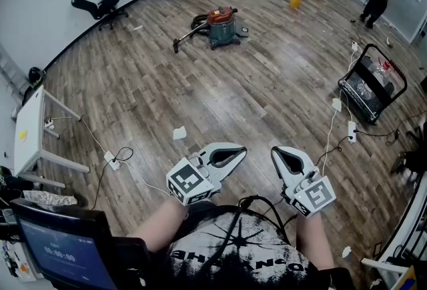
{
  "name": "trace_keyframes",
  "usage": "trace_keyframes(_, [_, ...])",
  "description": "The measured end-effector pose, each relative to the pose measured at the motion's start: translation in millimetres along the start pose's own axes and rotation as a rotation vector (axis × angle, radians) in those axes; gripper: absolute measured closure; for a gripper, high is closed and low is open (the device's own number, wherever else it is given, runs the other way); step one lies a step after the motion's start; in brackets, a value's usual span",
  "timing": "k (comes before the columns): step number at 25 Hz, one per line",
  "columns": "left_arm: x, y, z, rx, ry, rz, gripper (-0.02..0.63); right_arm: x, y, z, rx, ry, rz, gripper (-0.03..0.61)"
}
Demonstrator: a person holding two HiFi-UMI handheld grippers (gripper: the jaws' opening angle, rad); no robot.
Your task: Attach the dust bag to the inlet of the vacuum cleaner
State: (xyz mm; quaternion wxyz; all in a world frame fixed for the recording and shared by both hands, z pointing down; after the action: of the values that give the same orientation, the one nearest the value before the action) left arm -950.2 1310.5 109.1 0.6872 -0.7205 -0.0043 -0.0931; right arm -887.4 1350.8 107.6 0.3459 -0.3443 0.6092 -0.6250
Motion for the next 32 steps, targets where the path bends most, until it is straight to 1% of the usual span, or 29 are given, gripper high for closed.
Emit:
trace_keyframes(13, [19.0, -2.8, -7.0, -0.007, -0.009, -0.006, 0.614, -1.2, 0.4, 21.0, 0.008, -0.017, 0.012, 0.577])
trace_keyframes(21, [29.2, -8.1, -5.7, -0.009, 0.005, -0.017, 0.614, -3.5, -4.3, 26.9, 0.002, 0.007, -0.004, 0.577])
trace_keyframes(25, [36.9, -7.1, -8.5, -0.015, 0.020, -0.022, 0.614, -4.9, -3.9, 30.3, 0.036, 0.040, 0.025, 0.575])
trace_keyframes(32, [54.1, -13.2, -3.3, -0.027, 0.016, -0.037, 0.614, -14.2, -14.6, 39.3, 0.051, 0.043, 0.019, 0.574])
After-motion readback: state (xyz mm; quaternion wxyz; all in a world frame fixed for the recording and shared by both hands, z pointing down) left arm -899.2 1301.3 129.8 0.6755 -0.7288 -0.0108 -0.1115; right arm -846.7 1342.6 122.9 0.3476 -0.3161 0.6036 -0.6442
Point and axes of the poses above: the fingertips, and each gripper's own axes: x forward along the fingers, z to its right, y out of its top, the point moved 1 cm from there along -x, backward along the fingers, and after that the axes turned 15 degrees about y, right-handed, at the moved point
